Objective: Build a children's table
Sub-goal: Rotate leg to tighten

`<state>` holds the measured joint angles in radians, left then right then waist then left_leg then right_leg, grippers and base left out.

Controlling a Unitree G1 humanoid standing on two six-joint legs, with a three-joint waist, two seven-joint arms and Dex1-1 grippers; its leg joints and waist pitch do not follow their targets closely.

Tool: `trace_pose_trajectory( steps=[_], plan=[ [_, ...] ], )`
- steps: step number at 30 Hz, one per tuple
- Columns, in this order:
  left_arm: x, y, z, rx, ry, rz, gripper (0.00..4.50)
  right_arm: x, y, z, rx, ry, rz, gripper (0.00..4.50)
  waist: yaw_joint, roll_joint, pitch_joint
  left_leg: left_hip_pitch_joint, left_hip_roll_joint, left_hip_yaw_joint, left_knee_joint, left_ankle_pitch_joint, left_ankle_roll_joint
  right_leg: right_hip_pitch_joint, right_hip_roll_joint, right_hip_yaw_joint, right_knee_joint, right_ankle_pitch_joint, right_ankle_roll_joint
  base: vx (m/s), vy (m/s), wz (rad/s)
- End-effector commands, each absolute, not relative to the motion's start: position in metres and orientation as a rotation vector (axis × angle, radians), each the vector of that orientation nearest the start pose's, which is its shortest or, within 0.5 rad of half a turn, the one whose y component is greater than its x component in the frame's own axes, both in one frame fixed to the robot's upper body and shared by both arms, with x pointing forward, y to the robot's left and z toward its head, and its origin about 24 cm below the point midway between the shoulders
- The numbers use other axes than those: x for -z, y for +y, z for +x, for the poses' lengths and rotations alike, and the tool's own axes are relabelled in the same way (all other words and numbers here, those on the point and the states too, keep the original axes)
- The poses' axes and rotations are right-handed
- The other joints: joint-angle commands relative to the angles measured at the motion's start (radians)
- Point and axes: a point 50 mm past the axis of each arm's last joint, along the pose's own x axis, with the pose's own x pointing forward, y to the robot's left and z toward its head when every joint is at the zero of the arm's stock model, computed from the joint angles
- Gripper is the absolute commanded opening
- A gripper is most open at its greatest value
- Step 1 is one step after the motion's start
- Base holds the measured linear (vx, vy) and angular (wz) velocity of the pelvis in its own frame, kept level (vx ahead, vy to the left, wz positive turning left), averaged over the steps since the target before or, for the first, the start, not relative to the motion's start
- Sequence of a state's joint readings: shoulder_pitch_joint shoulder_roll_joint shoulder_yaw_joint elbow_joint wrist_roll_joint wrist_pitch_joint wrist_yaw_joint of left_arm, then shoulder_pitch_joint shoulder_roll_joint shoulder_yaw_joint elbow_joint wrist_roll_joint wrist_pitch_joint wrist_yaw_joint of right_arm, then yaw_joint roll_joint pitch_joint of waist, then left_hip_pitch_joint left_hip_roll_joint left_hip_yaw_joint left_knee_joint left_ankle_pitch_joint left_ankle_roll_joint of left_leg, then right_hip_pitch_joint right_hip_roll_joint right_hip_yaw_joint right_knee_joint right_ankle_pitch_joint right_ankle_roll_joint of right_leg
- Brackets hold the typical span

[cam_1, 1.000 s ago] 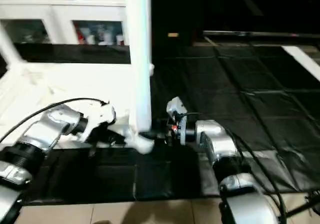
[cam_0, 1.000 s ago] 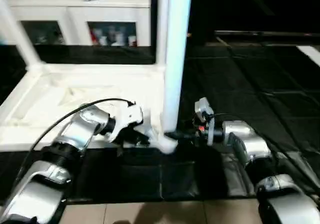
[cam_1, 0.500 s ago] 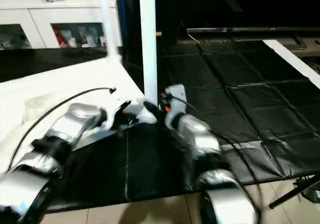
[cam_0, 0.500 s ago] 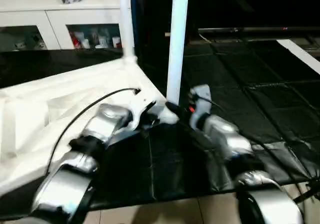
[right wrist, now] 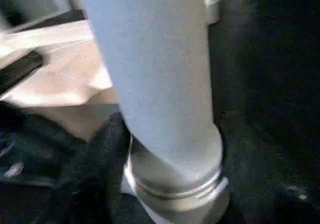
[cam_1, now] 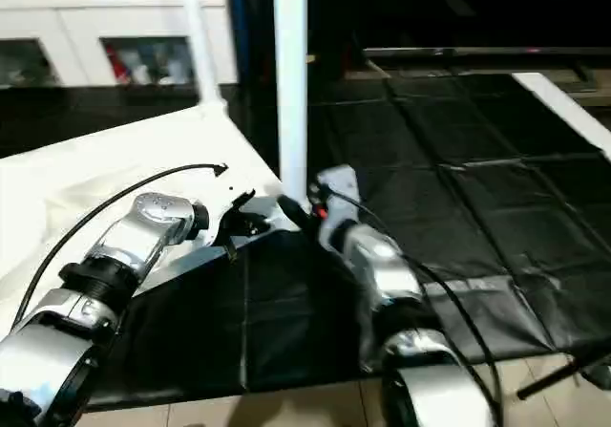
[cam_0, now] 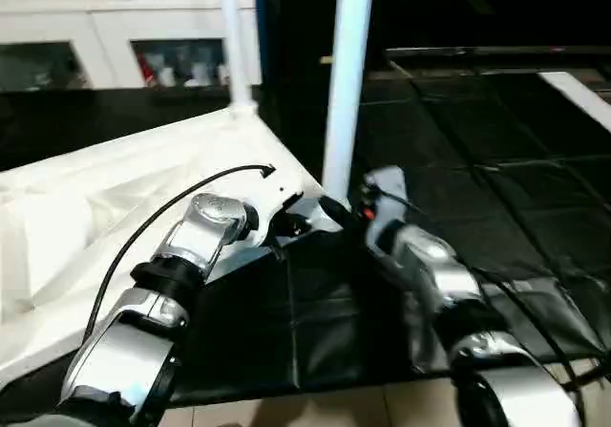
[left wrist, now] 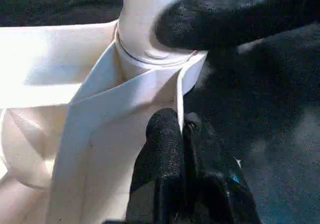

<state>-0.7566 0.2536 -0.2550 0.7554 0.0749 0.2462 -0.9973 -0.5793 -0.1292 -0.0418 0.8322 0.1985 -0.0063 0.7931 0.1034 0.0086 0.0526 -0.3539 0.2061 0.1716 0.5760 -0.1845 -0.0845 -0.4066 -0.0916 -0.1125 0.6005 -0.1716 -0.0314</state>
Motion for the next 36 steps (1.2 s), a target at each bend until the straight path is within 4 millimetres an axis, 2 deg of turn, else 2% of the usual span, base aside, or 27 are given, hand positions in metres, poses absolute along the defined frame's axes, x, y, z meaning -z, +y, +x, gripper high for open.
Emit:
trace_pose_trajectory(
  steps=[1,3,5,6,8,11,14,17,21,23,24,27,28,29,32,33,34,35,36],
  plan=[
    [-0.066,0.107,0.345,1.189,0.48,0.393,0.0,-0.03,-0.135,0.328,-0.865,0.213,0.176,3.39,0.006,0.007,-0.073,-0.001,0.027,0.001,-0.053,-0.148,0.102,0.072,-0.061,0.055,-0.059,-0.088,-0.25,0.0,0.0,0.0],
    [-0.065,0.111,0.343,1.216,0.491,0.408,0.0,-0.036,-0.155,0.324,-0.902,0.189,0.167,3.51,0.015,0.009,-0.073,0.001,0.029,0.001,-0.053,-0.152,0.099,0.07,-0.06,0.055,-0.059,-0.096,-0.247,0.0,0.0,0.0],
    [-0.065,0.114,0.343,1.231,0.503,0.411,0.0,-0.041,-0.173,0.319,-0.932,0.183,0.145,3.59,0.018,0.007,-0.07,0.001,0.026,0.001,-0.053,-0.181,0.086,0.07,-0.061,0.053,-0.067,-0.162,-0.231,0.0,0.0,0.0],
    [-0.065,0.115,0.342,1.24,0.503,0.415,0.0,-0.043,-0.179,0.317,-0.945,0.182,0.136,3.84,0.019,0.005,-0.069,-0.001,0.025,0.001,-0.054,-0.185,0.082,0.071,-0.062,0.053,-0.071,-0.194,-0.219,0.0,0.0,0.0],
    [-0.065,0.117,0.342,1.249,0.506,0.418,0.0,-0.046,-0.188,0.314,-0.977,0.179,0.121,3.93,0.019,0.006,-0.067,0.0,0.024,0.001,-0.055,-0.199,0.076,0.069,-0.062,0.051,-0.078,-0.251,-0.197,0.0,0.0,0.0],
    [-0.066,0.118,0.339,1.308,0.502,0.43,0.0,-0.054,-0.193,0.308,-1.05,0.171,0.1,4.15,0.021,0.006,-0.069,-0.002,0.024,-0.001,-0.054,-0.182,0.08,0.069,-0.061,0.05,-0.079,-0.252,-0.191,0.0,0.0,0.0],
    [-0.067,0.118,0.333,1.402,0.499,0.437,0.0,-0.058,-0.184,0.308,-1.123,0.176,0.07,4.46,0.021,0.008,-0.072,-0.002,0.027,-0.003,-0.054,-0.167,0.083,0.066,-0.061,0.049,-0.072,-0.213,-0.208,0.0,0.0,0.0],
    [-0.067,0.12,0.327,1.478,0.511,0.461,0.0,-0.059,-0.173,0.309,-1.199,0.201,0.049,4.46,0.024,0.011,-0.072,0.002,0.031,-0.002,-0.055,-0.177,0.078,0.062,-0.061,0.05,-0.07,-0.198,-0.225,0.0,0.0,0.0],
    [-0.066,0.125,0.318,1.573,0.537,0.518,0.0,-0.063,-0.154,0.315,-1.305,0.219,0.019,4.46,0.035,0.012,-0.07,0.009,0.034,-0.001,-0.059,-0.209,0.052,0.057,-0.064,0.052,-0.071,-0.235,-0.219,0.0,0.0,0.0],
    [-0.066,0.127,0.317,1.591,0.543,0.53,0.0,-0.063,-0.149,0.316,-1.336,0.225,0.014,4.46,0.036,0.014,-0.069,0.007,0.035,-0.002,-0.061,-0.221,0.046,0.058,-0.064,0.053,-0.071,-0.235,-0.217,0.0,0.0,0.0],
    [-0.066,0.128,0.316,1.604,0.546,0.541,0.0,-0.064,-0.146,0.316,-1.361,0.23,0.013,4.46,0.037,0.01,-0.069,0.008,0.036,-0.002,-0.061,-0.221,0.045,0.057,-0.065,0.054,-0.07,-0.234,-0.216,0.0,0.0,0.0],
    [-0.066,0.134,0.31,1.651,0.557,0.576,0.0,-0.062,-0.129,0.311,-1.519,0.279,0.024,4.46,0.037,0.009,-0.072,0.004,0.035,-0.003,-0.06,-0.2,0.049,0.061,-0.065,0.053,-0.061,-0.201,-0.223,0.0,0.0,0.0],
    [-0.066,0.135,0.31,1.656,0.559,0.579,0.0,-0.062,-0.128,0.31,-1.538,0.287,0.025,4.3,0.036,0.009,-0.071,0.002,0.035,-0.003,-0.06,-0.197,0.052,0.061,-0.065,0.054,-0.062,-0.198,-0.223,0.0,0.0,0.0],
    [-0.066,0.135,0.309,1.659,0.56,0.582,0.0,-0.061,-0.126,0.31,-1.55,0.294,0.026,4.2,0.036,0.004,-0.07,0.004,0.035,-0.001,-0.06,-0.192,0.054,0.06,-0.065,0.055,-0.064,-0.199,-0.221,0.0,0.0,0.0],
    [-0.066,0.136,0.308,1.672,0.564,0.593,0.0,-0.06,-0.122,0.31,-1.576,0.312,0.031,4.07,0.037,0.009,-0.07,0.005,0.037,-0.003,-0.061,-0.195,0.045,0.059,-0.067,0.055,-0.063,-0.217,-0.217,0.0,0.0,0.0],
    [-0.065,0.137,0.306,1.683,0.566,0.598,0.0,-0.059,-0.118,0.312,-1.584,0.322,0.032,3.77,0.036,0.004,-0.069,0.004,0.037,-0.003,-0.061,-0.198,0.041,0.059,-0.068,0.055,-0.062,-0.232,-0.215,0.0,0.0,0.0],
    [-0.065,0.137,0.306,1.683,0.566,0.598,0.0,-0.059,-0.118,0.312,-1.584,0.322,0.032,3.77,0.035,0.005,-0.069,0.004,0.037,-0.003,-0.062,-0.202,0.038,0.059,-0.069,0.056,-0.063,-0.241,-0.214,0.0,0.0,0.0],
    [-0.065,0.137,0.305,1.689,0.568,0.6,0.0,-0.059,-0.117,0.312,-1.589,0.325,0.03,3.67,0.033,0.001,-0.068,0.005,0.036,-0.001,-0.062,-0.205,0.036,0.058,-0.068,0.056,-0.066,-0.253,-0.209,0.0,0.0,0.0],
    [-0.065,0.136,0.304,1.695,0.568,0.602,0.0,-0.058,-0.115,0.313,-1.593,0.328,0.031,3.64,0.035,0.004,-0.068,0.006,0.037,-0.002,-0.062,-0.204,0.035,0.057,-0.069,0.057,-0.066,-0.259,-0.206,0.0,0.0,0.0]
  ],
)
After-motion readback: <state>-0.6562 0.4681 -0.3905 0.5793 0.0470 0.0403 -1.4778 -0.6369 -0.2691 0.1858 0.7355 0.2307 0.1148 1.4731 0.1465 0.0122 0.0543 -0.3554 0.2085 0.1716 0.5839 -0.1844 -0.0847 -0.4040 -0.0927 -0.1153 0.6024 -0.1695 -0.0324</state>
